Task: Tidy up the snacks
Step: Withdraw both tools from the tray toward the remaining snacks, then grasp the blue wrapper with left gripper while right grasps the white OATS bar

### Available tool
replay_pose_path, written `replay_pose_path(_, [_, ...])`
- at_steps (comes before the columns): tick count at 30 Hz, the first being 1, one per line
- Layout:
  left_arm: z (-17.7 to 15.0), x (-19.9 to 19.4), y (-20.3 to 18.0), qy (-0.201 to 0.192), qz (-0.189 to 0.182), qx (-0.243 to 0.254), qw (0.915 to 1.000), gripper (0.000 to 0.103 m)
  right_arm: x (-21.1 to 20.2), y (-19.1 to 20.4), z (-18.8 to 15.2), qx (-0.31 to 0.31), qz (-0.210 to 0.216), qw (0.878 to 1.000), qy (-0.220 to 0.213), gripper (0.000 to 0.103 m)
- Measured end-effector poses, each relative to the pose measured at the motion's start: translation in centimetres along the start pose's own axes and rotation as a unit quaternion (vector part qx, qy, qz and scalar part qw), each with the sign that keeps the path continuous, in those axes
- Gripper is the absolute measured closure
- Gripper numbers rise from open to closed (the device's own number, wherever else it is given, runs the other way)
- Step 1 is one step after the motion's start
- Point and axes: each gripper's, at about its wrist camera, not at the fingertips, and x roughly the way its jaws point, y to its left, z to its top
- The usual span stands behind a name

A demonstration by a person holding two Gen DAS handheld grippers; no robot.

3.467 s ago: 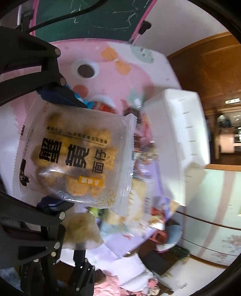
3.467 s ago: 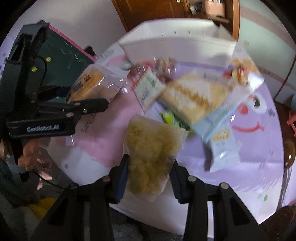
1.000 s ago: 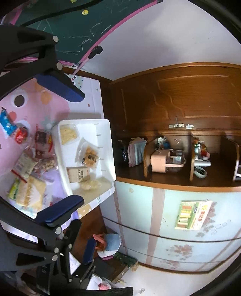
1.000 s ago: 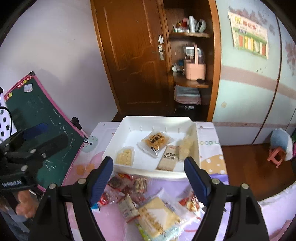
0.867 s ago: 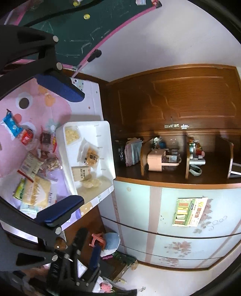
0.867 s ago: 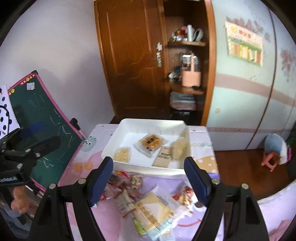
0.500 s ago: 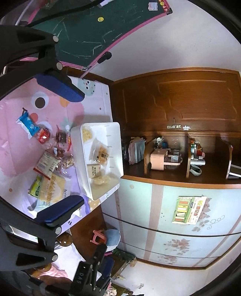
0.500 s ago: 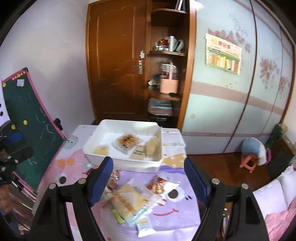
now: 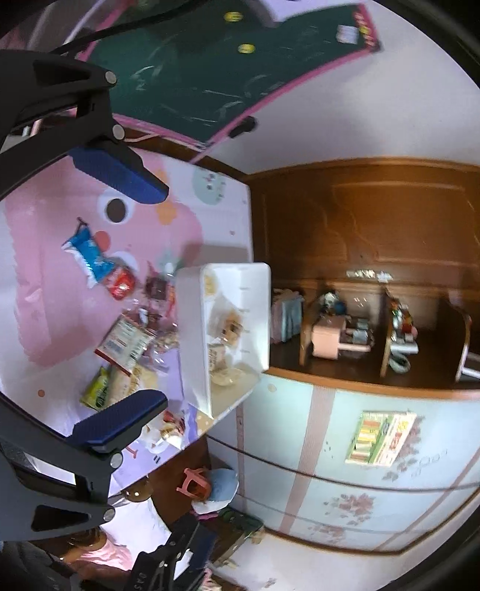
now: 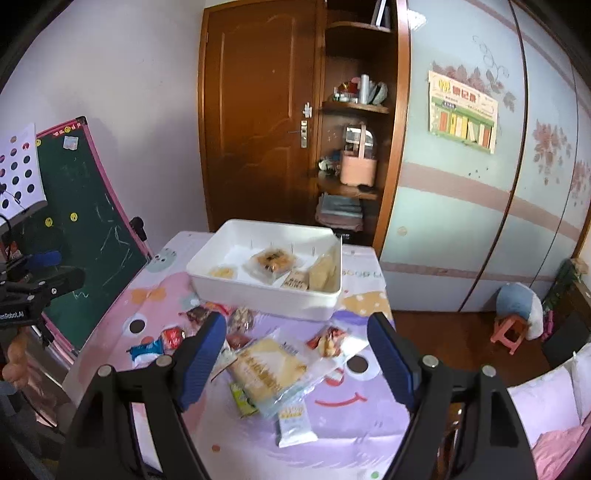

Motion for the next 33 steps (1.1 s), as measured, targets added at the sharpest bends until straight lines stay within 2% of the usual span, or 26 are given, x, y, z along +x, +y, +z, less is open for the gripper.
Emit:
replay_pose_path(9, [-4.5, 4.9, 2.4, 0.069, 0.05, 0.005, 0.9964, 0.003, 6.0, -0.4, -5.2, 0.044, 0.036, 0.992, 0.113, 0.024])
replay_pose_path(17, [-7.6, 10.8, 4.6, 0.146, 0.027, 0.007, 0.9889, 0.003, 10.2, -1.3, -9.0, 0.052, 0.025, 0.98, 0.189, 0.024])
replay_pose_path(19, [-8.6, 12.5, 4.9, 0.162, 0.036, 0.021, 0.986, 0.003, 11.3, -1.7, -9.6, 0.061, 0.025, 0.976, 0.207, 0.024])
replay_pose_path(24, [-9.8, 15.7, 5.3, 0.191, 0.052, 0.046, 0.9791, 0.003, 13.7, -2.1, -11.1, 0.065, 0.022, 0.966, 0.248, 0.024])
replay_pose_path(33, [-10.2, 19.3, 5.5, 0.227, 0.033, 0.068, 0.9709, 0.003, 16.2, -0.9, -12.4, 0.042, 0.029, 0.957, 0.286, 0.026])
